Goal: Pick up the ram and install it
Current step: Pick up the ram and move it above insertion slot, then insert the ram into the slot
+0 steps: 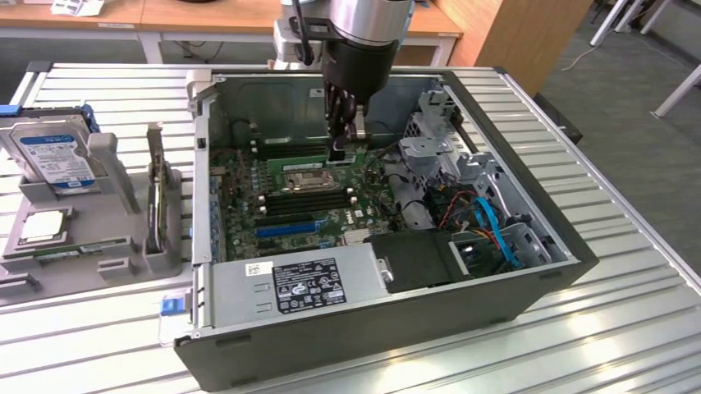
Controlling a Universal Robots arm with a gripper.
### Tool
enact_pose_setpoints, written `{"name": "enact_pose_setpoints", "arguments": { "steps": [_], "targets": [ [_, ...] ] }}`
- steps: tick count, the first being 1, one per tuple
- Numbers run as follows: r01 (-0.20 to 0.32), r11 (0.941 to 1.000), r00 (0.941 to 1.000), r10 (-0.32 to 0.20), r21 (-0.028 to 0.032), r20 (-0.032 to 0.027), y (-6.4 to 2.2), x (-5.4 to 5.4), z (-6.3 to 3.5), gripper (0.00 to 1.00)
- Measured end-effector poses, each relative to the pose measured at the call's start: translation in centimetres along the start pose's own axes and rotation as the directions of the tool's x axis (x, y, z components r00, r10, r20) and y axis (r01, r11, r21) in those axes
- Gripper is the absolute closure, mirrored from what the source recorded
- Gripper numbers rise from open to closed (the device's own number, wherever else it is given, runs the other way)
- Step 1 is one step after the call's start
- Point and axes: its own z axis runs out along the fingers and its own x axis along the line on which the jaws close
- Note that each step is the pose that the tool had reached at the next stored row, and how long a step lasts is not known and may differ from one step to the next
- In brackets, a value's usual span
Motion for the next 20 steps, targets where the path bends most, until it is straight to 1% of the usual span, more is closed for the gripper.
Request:
{"name": "enact_pose_setpoints", "arguments": {
  "steps": [5, 13, 20],
  "targets": [
    [0.0, 1.0, 1.0, 0.0, 0.0003, 0.0005, -0.01, 0.0, 0.06, 0.89],
    [-0.001, 1.0, 1.0, 0.001, 0.0001, 0.0003, -0.02, -1.1, 0.18, 0.89],
    [-0.001, 1.0, 1.0, 0.001, 0.0002, 0.0003, -0.02, -1.1, 0.18, 0.89]
  ]
}}
